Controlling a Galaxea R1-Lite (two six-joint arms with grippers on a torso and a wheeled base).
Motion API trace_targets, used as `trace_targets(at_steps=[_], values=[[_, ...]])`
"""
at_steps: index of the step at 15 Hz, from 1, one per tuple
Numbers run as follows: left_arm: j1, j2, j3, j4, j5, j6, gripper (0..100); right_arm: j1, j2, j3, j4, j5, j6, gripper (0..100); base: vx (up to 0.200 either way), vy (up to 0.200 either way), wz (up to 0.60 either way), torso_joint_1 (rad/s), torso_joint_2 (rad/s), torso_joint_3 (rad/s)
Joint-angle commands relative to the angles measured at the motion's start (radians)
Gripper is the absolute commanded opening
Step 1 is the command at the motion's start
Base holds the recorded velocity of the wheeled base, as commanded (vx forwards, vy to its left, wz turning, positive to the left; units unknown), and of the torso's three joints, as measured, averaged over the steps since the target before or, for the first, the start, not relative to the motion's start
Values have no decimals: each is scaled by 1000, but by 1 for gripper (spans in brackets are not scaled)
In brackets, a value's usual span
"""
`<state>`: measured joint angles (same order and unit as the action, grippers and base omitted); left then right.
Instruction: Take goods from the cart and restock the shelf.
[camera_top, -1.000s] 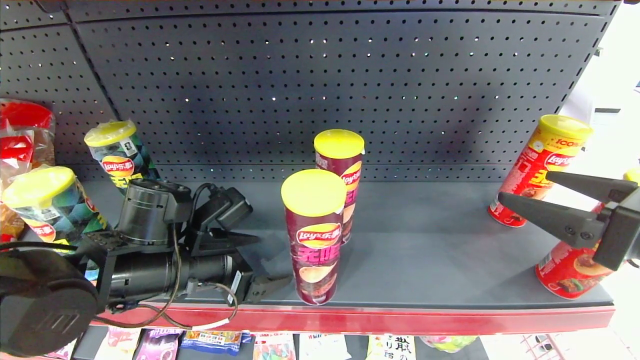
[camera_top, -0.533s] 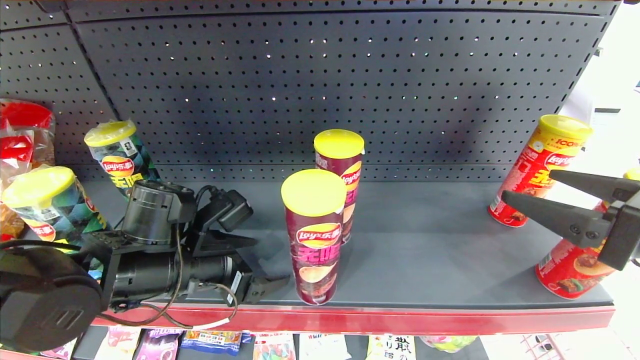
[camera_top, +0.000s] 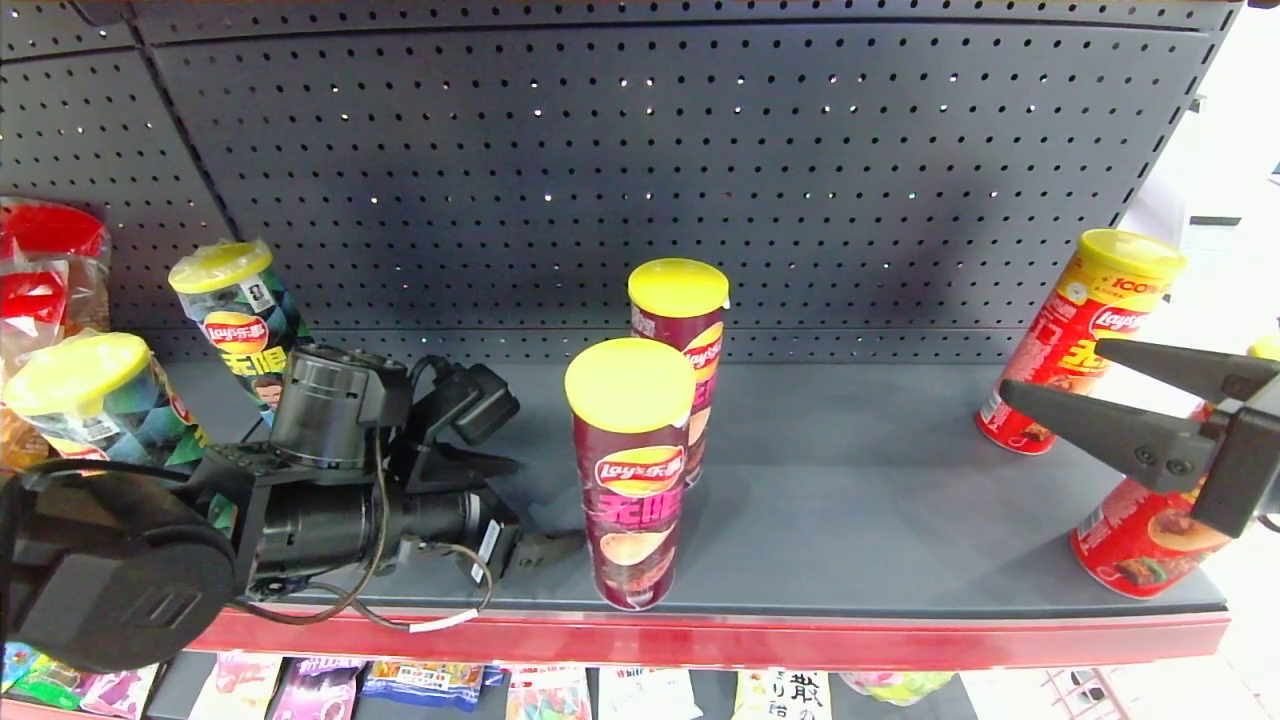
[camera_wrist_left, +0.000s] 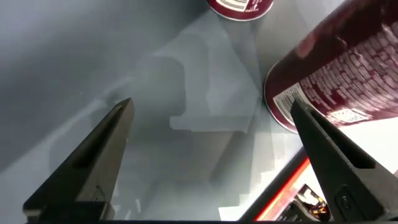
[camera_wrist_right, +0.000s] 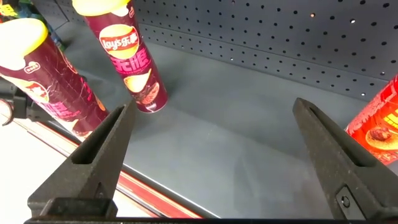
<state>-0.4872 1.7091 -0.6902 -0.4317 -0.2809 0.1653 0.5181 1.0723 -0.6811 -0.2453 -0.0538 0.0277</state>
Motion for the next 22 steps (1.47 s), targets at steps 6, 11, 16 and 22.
trace_targets(at_steps=[6,11,16,22], values=[[-25,44,-43,-1,-1,-3,100,0,5,-5,0,0,0,100,0,0,0,0,0,0],[-25,52,-46,-1,-1,-3,100,0,5,-2,0,0,0,100,0,0,0,0,0,0],[-25,55,-49,-2,-3,-3,100,0,6,0,-2,0,0,100,0,0,0,0,0,0],[-30,58,-65,-1,-3,-4,100,0,8,-2,0,0,0,100,0,0,0,0,0,0]])
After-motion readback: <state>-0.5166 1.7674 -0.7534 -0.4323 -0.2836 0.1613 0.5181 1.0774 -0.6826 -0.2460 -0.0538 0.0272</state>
